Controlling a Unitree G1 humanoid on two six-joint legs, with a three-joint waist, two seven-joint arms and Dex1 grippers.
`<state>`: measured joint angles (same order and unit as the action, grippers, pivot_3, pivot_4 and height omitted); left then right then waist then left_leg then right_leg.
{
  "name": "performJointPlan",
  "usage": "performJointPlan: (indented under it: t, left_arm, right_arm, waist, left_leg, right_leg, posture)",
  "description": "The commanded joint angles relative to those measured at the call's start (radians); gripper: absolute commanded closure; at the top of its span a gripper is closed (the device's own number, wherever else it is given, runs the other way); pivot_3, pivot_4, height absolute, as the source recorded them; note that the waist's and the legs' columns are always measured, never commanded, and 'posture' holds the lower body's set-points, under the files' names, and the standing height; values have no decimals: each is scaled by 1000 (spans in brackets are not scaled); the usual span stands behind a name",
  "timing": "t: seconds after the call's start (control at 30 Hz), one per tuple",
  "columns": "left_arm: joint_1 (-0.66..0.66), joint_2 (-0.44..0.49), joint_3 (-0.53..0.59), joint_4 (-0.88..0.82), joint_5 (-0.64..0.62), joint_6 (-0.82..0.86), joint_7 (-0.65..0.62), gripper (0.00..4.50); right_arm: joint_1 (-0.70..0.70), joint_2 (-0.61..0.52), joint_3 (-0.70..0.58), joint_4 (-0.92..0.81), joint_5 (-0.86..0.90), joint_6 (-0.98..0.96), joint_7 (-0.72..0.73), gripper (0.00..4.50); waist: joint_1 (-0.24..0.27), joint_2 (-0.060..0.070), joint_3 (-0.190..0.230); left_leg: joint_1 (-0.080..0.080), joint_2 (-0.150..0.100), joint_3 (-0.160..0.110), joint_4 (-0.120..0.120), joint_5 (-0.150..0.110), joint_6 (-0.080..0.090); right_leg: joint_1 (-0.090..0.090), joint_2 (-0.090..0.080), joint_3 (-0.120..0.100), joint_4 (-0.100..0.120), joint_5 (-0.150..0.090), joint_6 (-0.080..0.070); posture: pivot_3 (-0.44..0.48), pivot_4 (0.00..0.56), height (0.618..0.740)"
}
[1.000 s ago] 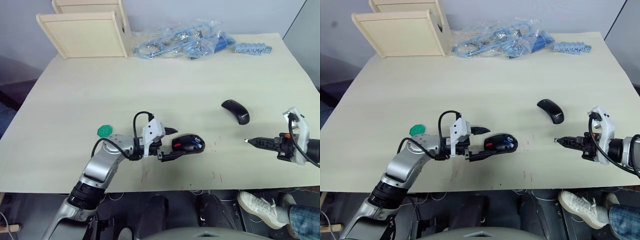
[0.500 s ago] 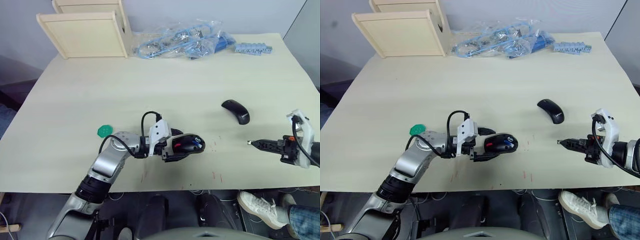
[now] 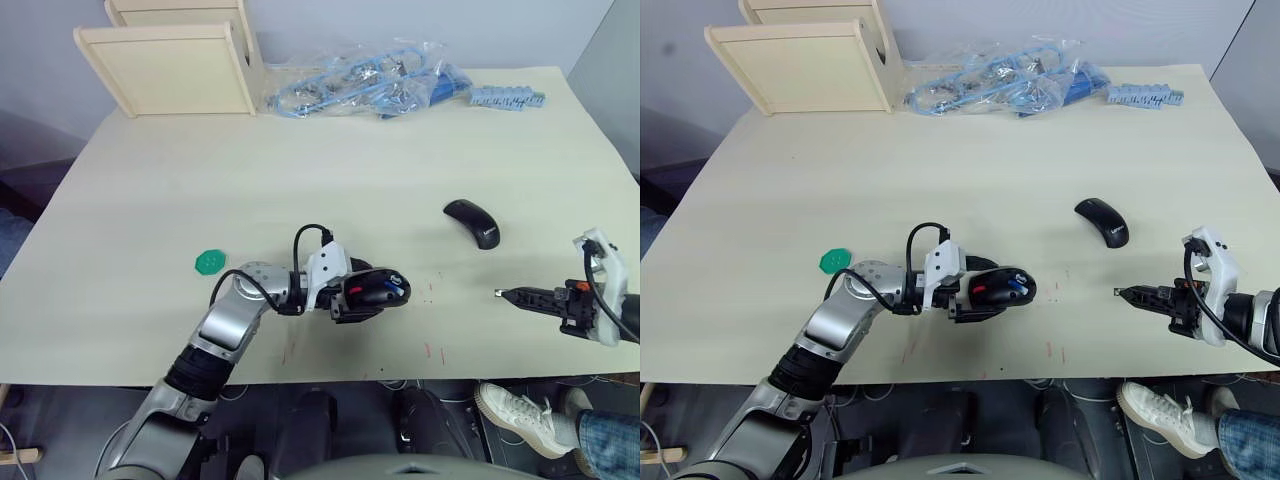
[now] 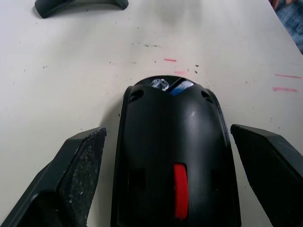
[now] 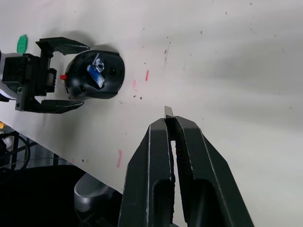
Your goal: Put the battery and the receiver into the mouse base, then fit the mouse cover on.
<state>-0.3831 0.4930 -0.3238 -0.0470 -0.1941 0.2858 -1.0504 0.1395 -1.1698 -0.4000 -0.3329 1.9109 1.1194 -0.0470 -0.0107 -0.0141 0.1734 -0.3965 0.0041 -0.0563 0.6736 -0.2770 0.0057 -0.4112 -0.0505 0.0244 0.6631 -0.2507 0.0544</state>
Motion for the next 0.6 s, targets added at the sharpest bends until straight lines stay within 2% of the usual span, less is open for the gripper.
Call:
performJointPlan:
  t: [0.03,0.6]
  left_arm:
    - [-6,-8,1,-5,2,-27,-5,14]
    - [-19,-9,-2,-16,16,-2,-3,14]
  right_arm:
    - [32,23,-41,-27,-16,-21,21,4500]
    - [52,36,-41,-37,-34,-44,31,4500]
  waist:
    - [0,0,0]
    - [0,0,0]
  left_leg:
    - [0,0,0,0,0,0]
    - [0,0,0,0,0,0]
  right_leg:
    - [0,0,0,0,0,0]
    - [0,0,0,0,0,0]
  posture:
    - [0,150,740]
    - [0,150,740]
